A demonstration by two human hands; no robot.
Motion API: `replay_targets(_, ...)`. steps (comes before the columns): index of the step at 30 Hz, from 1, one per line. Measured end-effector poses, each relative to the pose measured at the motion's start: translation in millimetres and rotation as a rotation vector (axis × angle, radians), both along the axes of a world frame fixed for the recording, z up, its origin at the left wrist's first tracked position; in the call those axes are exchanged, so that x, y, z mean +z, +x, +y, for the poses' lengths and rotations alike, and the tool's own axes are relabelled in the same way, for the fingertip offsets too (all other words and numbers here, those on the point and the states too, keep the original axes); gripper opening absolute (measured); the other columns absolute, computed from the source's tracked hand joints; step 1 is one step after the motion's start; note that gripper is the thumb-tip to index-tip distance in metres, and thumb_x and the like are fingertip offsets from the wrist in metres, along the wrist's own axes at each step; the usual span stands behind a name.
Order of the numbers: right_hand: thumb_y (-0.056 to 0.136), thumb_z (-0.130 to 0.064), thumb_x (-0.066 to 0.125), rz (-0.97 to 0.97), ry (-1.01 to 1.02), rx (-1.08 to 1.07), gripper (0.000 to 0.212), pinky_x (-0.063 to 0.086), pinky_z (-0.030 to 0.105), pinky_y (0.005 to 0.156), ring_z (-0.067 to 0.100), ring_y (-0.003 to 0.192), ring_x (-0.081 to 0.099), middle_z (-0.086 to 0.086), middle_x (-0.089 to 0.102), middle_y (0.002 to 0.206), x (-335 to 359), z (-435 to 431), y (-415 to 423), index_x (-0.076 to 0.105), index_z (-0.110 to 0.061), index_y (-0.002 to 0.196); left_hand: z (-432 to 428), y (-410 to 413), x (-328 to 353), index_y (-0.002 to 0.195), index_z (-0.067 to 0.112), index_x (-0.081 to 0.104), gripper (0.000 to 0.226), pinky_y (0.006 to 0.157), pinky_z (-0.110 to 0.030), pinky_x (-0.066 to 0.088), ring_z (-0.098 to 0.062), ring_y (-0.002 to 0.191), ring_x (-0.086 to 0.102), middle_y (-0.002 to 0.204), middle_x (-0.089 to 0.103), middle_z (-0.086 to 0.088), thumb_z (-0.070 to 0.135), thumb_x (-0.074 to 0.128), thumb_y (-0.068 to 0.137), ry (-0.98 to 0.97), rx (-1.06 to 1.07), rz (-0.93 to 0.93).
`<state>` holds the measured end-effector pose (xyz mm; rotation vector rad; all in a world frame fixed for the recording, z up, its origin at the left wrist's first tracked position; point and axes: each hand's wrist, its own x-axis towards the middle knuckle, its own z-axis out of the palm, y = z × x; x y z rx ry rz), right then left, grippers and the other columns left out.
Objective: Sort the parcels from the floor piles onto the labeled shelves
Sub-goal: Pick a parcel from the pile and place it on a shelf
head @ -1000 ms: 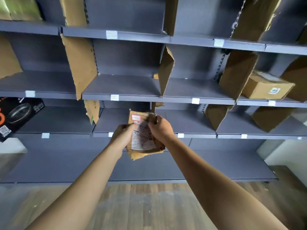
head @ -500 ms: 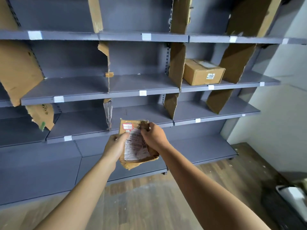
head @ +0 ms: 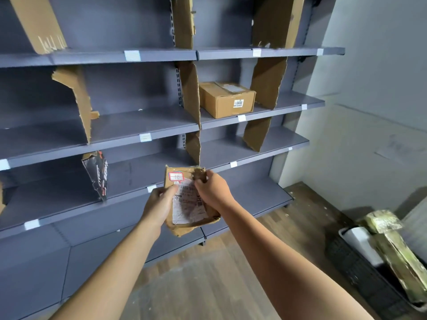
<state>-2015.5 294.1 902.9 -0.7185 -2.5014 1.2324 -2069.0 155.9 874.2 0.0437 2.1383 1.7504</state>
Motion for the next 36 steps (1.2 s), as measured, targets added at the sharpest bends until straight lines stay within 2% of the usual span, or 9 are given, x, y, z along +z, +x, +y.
replay_targets(4, 0.094, -0.021, 0.049, -0.052, 0.012, -0.055, 0.027, 0.046, 0.033, 0.080, 0.031, 0.103, 0.061, 0.013, 0.066, 0.114, -7.1, 21.6, -5.5, 0.060, -0.008, 0.115, 25.2, -15.2, -8.2, 0.116, 0.023, 0.063, 0.057, 0.071, -0.030, 0.048, -0.021, 0.097, 0.067, 0.108, 0.071, 0.000, 0.057, 0.059, 0.070, -0.014, -0.081, -0.038)
replay_targets(8, 0.095, -0.023, 0.049, -0.099, 0.036, -0.124, 0.028, 0.037, 0.025, 0.074, 0.029, 0.105, 0.060, 0.012, 0.065, 0.115, -10.1, 48.1, -13.1, 0.058, -0.008, 0.117, 58.0, -33.7, -16.6, 0.115, 0.021, 0.063, 0.044, 0.074, -0.032, 0.049, -0.022, 0.099, 0.065, 0.111, 0.069, -0.002, 0.051, 0.061, 0.082, 0.004, -0.143, -0.059)
replay_targets(13, 0.094, -0.023, 0.049, -0.128, 0.053, -0.210, 0.027, 0.038, 0.028, 0.072, 0.032, 0.103, 0.060, 0.014, 0.066, 0.112, -15.5, 87.5, -20.8, 0.058, -0.006, 0.113, 102.0, -46.2, -22.3, 0.115, 0.024, 0.063, 0.057, 0.089, -0.037, 0.050, -0.024, 0.105, 0.062, 0.115, 0.067, -0.001, 0.059, 0.058, 0.071, -0.012, -0.232, -0.065)
replay_targets(16, 0.095, -0.023, 0.049, -0.156, 0.065, -0.233, 0.027, 0.036, 0.027, 0.071, 0.032, 0.104, 0.059, 0.013, 0.065, 0.113, -24.8, 110.5, -25.0, 0.057, -0.006, 0.114, 125.7, -51.5, -28.5, 0.117, 0.023, 0.060, 0.052, 0.090, -0.037, 0.049, -0.025, 0.107, 0.060, 0.116, 0.065, -0.002, 0.057, 0.059, 0.078, -0.024, -0.261, -0.081)
replay_targets(19, 0.095, -0.022, 0.049, -0.171, 0.062, -0.239, 0.026, 0.035, 0.027, 0.072, 0.032, 0.104, 0.059, 0.013, 0.065, 0.113, -34.9, 133.8, -30.6, 0.057, -0.006, 0.114, 147.5, -55.9, -34.3, 0.118, 0.027, 0.060, 0.070, 0.094, -0.041, 0.050, -0.024, 0.107, 0.061, 0.115, 0.066, 0.001, 0.067, 0.057, 0.061, -0.057, -0.282, -0.110)
replay_targets(23, 0.094, -0.023, 0.049, -0.169, 0.053, -0.237, 0.025, 0.037, 0.028, 0.071, 0.029, 0.100, 0.060, 0.012, 0.066, 0.110, -49.4, 171.7, -38.1, 0.058, -0.007, 0.111, 183.8, -65.7, -48.8, 0.114, 0.029, 0.062, 0.077, 0.095, -0.047, 0.052, -0.024, 0.103, 0.064, 0.112, 0.069, 0.002, 0.074, 0.055, 0.052, -0.094, -0.269, -0.131)
replay_targets(33, 0.092, -0.023, 0.050, -0.211, 0.034, -0.087, 0.026, 0.037, 0.027, 0.072, 0.031, 0.101, 0.060, 0.011, 0.066, 0.109, -73.7, 299.2, -54.5, 0.060, -0.007, 0.110, 298.2, -58.5, -59.0, 0.114, 0.025, 0.061, 0.075, 0.095, -0.043, 0.051, -0.023, 0.100, 0.066, 0.108, 0.071, 0.000, 0.067, 0.058, 0.051, -0.102, -0.133, -0.175)
replay_targets(36, 0.091, -0.022, 0.049, -0.222, 0.031, -0.031, 0.025, 0.038, 0.027, 0.067, 0.029, 0.093, 0.061, 0.008, 0.067, 0.101, -76.1, 336.7, -56.4, 0.062, -0.008, 0.107, 332.4, -53.8, -61.4, 0.114, 0.026, 0.061, 0.078, 0.094, -0.043, 0.053, -0.022, 0.097, 0.068, 0.105, 0.072, 0.002, 0.069, 0.055, 0.049, -0.108, -0.112, -0.181)
